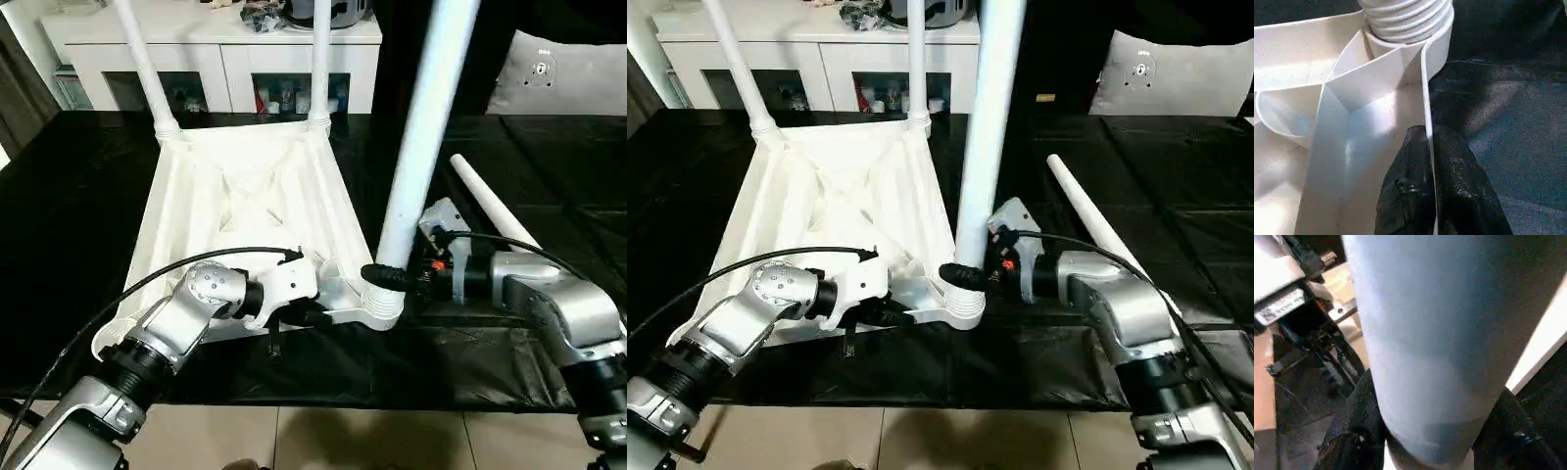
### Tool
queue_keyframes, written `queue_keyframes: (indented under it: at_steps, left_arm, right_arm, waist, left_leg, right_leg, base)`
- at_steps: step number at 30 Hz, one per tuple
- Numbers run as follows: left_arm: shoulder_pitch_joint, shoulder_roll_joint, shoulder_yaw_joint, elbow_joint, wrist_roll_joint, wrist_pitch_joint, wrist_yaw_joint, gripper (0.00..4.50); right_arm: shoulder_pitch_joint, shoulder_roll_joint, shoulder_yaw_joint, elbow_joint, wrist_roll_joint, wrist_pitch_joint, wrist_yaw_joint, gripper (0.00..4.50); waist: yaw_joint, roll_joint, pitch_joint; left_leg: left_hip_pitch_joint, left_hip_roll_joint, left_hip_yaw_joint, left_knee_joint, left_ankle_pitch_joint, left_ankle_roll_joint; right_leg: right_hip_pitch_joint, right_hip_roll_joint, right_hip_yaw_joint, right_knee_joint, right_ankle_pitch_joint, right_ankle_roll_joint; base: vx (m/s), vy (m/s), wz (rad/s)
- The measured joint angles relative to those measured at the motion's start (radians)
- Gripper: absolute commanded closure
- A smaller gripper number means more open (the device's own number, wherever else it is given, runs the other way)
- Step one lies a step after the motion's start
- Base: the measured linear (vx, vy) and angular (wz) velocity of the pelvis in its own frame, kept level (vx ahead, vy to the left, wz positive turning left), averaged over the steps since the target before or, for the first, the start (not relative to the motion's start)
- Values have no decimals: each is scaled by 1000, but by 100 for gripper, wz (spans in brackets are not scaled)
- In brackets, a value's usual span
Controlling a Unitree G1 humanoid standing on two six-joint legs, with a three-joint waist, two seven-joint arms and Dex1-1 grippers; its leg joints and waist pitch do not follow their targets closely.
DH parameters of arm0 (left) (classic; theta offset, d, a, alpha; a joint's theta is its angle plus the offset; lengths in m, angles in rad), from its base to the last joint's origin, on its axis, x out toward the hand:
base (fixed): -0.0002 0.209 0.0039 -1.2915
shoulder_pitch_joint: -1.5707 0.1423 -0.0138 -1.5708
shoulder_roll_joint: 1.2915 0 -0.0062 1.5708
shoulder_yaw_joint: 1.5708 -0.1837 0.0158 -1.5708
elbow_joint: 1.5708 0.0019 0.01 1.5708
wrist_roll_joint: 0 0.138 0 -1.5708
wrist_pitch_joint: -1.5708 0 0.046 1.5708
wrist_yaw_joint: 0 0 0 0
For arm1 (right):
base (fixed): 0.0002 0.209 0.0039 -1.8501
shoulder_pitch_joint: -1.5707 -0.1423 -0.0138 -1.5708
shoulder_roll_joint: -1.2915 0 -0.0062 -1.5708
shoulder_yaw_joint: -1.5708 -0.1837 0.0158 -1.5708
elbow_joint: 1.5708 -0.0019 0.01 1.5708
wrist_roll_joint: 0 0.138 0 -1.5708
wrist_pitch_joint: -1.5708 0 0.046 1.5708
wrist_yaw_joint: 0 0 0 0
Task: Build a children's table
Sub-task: Insert table leg to table base
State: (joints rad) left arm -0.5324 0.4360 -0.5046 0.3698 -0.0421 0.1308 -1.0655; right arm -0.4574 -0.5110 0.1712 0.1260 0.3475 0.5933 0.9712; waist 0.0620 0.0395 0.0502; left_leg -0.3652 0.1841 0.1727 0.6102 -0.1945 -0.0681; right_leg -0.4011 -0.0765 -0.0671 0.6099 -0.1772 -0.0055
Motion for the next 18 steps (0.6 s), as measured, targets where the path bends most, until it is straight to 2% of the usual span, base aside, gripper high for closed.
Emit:
queue_keyframes:
  at_steps: [9,14,18]
  left_arm:
    - [0,-7,12,15,8,-3,-1,450]
    - [0,-14,17,17,6,0,-7,450]
    - [3,-27,25,22,-3,14,-12,450]
  right_arm:
    - [-8,26,-12,55,3,-29,4,262]
    - [34,57,-86,79,58,-29,-3,262]
    - [100,83,-143,71,98,-58,-13,262]
  waist:
    - [-3,-1,0]
    - [-2,0,-1]
    - [1,8,-4]
  left_leg:
    - [1,0,0,0,0,0]
    - [1,0,0,0,0,0]
    - [1,0,0,0,0,0]
  right_leg:
    - [1,0,0,0,0,0]
    - [1,0,0,0,0,0]
    - [2,0,0,-1,1,-1]
  base:
    - [0,0,0]
    - [0,0,0]
    - [0,0,0]
